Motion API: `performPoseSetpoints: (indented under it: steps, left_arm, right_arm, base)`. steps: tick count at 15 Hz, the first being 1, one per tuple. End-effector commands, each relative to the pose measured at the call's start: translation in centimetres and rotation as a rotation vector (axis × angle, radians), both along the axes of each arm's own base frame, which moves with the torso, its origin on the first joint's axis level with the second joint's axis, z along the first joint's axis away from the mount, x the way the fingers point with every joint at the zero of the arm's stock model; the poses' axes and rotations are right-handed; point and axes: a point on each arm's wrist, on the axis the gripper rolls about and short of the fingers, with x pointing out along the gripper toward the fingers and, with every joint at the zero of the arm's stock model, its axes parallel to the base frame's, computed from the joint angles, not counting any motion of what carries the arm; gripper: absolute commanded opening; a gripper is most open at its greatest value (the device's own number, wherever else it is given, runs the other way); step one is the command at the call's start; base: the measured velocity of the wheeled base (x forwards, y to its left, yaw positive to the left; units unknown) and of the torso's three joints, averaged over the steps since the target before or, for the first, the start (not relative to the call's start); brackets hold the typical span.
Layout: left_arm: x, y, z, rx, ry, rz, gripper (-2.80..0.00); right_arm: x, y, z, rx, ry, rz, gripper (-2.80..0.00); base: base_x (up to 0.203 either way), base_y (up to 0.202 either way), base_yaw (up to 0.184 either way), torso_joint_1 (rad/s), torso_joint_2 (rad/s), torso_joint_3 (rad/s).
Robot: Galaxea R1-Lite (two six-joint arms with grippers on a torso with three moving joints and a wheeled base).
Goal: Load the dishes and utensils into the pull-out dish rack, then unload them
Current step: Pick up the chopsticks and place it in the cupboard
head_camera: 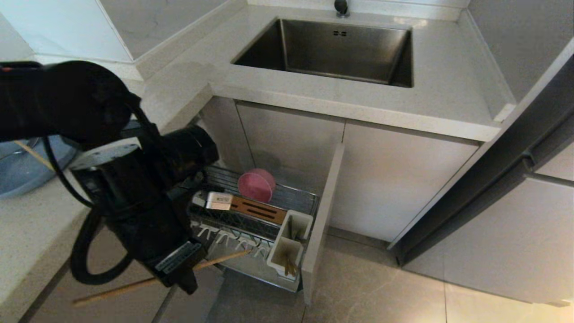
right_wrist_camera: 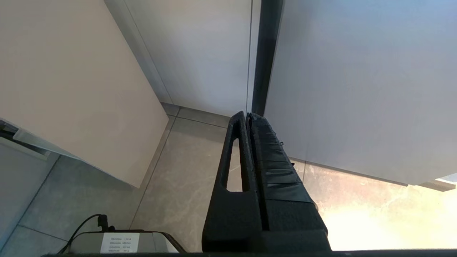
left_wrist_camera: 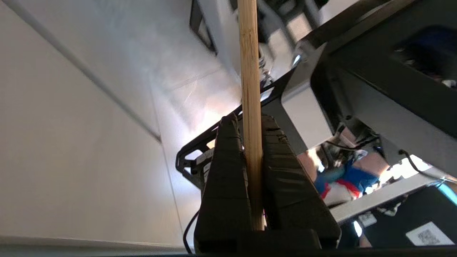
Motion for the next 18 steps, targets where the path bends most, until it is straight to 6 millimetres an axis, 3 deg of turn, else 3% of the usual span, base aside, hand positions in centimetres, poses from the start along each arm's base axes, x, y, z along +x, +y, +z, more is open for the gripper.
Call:
performPoseSetpoints:
  steps: [1, 11, 18]
  left_arm:
    - [1.6, -2.5, -2.8, 0.077, 0.076, 0.005, -2.80]
    - [5.2, -7.0, -8.0, 0.158, 0.113, 0.114, -2.80]
    - [7.8, -9.0, -11.0, 0.193, 0.050, 0.213, -2.80]
  right_arm:
    - [0.0, 0.0, 0.0, 0.000, -0.001, 0.000, -2.80]
    - [0.0, 0.0, 0.0, 0.000, -0.001, 0.000, -2.80]
    - [0.0, 0.0, 0.0, 0.000, -0.001, 0.000, -2.80]
  base:
    - [0.000, 0.000, 0.000, 0.000, 0.00, 0.000]
    - [0.000, 0.000, 0.000, 0.000, 0.00, 0.000]
    - [0.000, 0.000, 0.000, 0.000, 0.00, 0.000]
